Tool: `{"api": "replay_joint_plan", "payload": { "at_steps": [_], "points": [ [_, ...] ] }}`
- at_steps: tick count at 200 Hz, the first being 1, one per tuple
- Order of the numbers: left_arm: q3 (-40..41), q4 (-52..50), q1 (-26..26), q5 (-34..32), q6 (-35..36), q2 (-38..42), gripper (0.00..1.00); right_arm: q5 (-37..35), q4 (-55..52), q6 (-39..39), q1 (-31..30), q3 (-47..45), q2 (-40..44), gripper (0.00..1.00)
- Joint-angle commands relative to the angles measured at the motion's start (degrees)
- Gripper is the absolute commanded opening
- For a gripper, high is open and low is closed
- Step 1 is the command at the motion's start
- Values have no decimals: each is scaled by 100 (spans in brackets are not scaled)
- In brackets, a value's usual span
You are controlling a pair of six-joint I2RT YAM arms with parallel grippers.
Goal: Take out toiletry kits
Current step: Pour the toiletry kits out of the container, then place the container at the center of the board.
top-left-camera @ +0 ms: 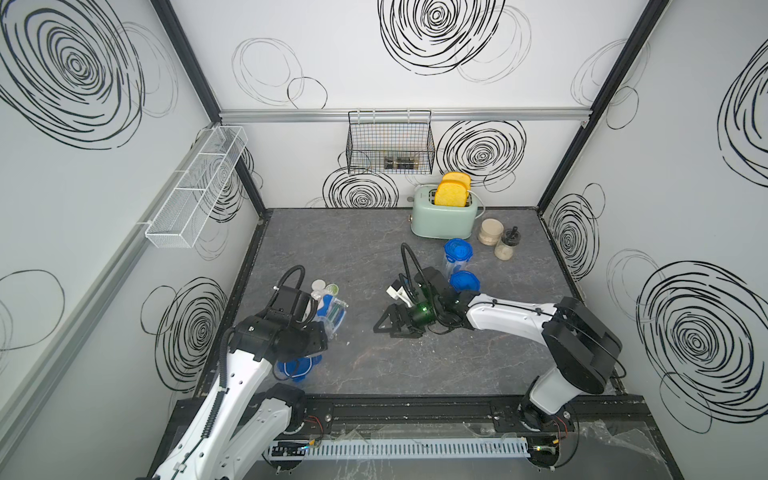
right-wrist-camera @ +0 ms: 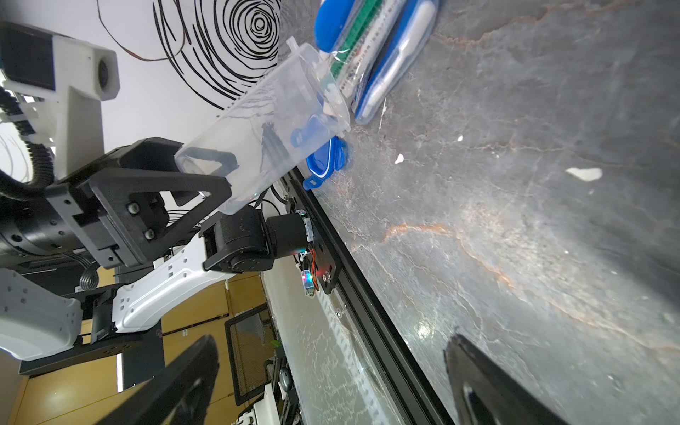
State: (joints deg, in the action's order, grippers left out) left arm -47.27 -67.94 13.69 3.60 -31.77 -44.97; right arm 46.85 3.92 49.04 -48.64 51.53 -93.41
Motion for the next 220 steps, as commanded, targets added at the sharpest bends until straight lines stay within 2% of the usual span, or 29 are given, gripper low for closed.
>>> {"api": "replay_joint_plan", "payload": {
  "at_steps": [1,43,74,87,113,125,135,171,189,220],
  "points": [
    [-66,-240,70,-43,-109,87,24,4,35,-61,14,-9,104,98],
    [-411,-283,169,50,-189,199,23,47,30,-68,13,30,99,98],
    [-817,123,176,2,-181,212,22,87,-6,-104,17,21,138,98],
    [-881,472,173,-305,-120,212,23,83,-12,-118,13,15,150,98],
    [-828,1138,58,-1550,132,-127,21,107,-14,-122,28,-19,155,98],
    [-811,1556,-106,-1940,270,-399,23,106,-31,-131,42,-38,171,98],
    [-812,1960,-357,-2020,385,-639,22,116,-62,-148,52,-68,183,98],
    [-762,3268,-1327,-1801,707,-1605,21,96,-147,-197,92,-116,338,98],
    [-722,3710,-1856,-1425,706,-2130,18,68,-152,-210,108,-147,393,98],
    [-788,4200,-2075,-1476,537,-2834,19,105,-163,-188,107,-159,386,98]
  ]
}}
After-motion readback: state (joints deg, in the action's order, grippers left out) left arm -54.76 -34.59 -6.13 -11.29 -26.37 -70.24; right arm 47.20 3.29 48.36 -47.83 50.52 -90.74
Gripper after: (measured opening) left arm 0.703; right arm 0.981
